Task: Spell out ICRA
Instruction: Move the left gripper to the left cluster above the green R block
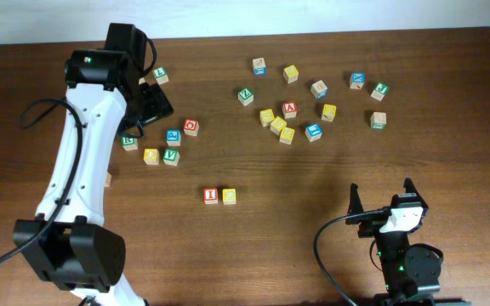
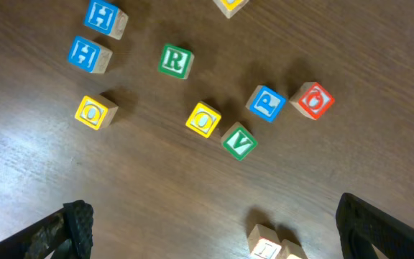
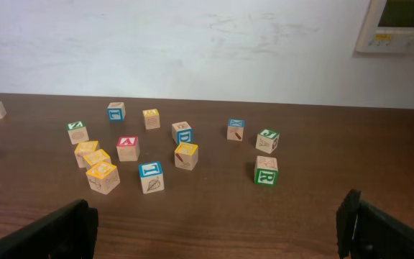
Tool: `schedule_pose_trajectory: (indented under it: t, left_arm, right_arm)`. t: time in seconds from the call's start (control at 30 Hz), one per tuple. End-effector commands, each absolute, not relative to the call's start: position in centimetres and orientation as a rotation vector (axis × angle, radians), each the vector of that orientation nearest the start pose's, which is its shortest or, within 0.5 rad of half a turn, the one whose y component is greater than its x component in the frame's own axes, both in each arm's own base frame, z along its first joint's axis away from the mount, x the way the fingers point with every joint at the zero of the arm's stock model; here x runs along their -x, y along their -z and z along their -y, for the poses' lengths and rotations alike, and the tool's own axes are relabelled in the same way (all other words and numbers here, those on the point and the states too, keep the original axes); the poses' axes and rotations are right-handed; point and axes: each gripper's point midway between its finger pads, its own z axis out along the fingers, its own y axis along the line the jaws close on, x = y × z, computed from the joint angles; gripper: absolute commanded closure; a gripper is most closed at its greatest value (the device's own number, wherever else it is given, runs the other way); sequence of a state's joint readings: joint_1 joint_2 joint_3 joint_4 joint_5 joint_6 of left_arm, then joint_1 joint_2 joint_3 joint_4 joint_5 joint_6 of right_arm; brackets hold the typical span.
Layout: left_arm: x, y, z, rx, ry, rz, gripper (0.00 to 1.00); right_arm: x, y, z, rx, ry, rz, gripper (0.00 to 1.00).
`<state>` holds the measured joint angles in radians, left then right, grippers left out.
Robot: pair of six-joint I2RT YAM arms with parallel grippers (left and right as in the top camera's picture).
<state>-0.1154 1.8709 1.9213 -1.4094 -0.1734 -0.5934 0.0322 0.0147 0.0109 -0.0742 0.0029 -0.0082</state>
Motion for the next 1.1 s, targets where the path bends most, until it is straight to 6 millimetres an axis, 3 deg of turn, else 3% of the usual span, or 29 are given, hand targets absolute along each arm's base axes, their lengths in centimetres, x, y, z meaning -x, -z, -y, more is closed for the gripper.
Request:
schedule_pose_trajectory:
  t: [0.0,0.23,0.3,0.37,0.5,0.8,0.93,1.07]
  left_arm:
    - [-39.4,-19.6,1.9,0.676,-0.106,-2.809,0.01]
    - [-40.6,-16.5,2.6,0.593,-0.102,-2.894,0.00]
    - [-40.7,-15.3,3.2,0.596,-0.069,-2.932,0.02]
    - [-40.9,-14.1,3.2,0.599,-0.080,-2.954,0.12]
    - [-41.0,-12.3,3.7,0.604,-0.061,-3.003,0.07]
    - [-43.3,-12.4,4.5,0.590,0.030,-2.928,0.01]
    - [-43.2,-12.5,2.7,0.669,-0.115,-2.888,0.01]
    - [-43.3,-12.5,1.2,0.758,-0.124,-2.859,0.01]
  right_arm:
    - [-24.6,-15.5,-0.6,0.030,-0.010,-1.652,0.02]
    - [-24.6,-15.5,-0.6,0.030,-0.010,-1.652,0.02]
    - [-24.6,-15.5,-0.6,0.030,-0.010,-1.652,0.01]
    - [-24.6,-15.5,-0.6,0.030,-0.010,-1.652,0.02]
    - [-24.6,-15.5,-0.6,0.030,-0.010,-1.652,0.02]
    - [-24.6,-15.5,-0.6,0.030,-0.010,-1.652,0.02]
    - [-24.6,-15.5,-0.6,0.030,-0.010,-1.652,0.02]
    - [-24.6,-15.5,-0.6,0.030,-0.010,-1.652,0.02]
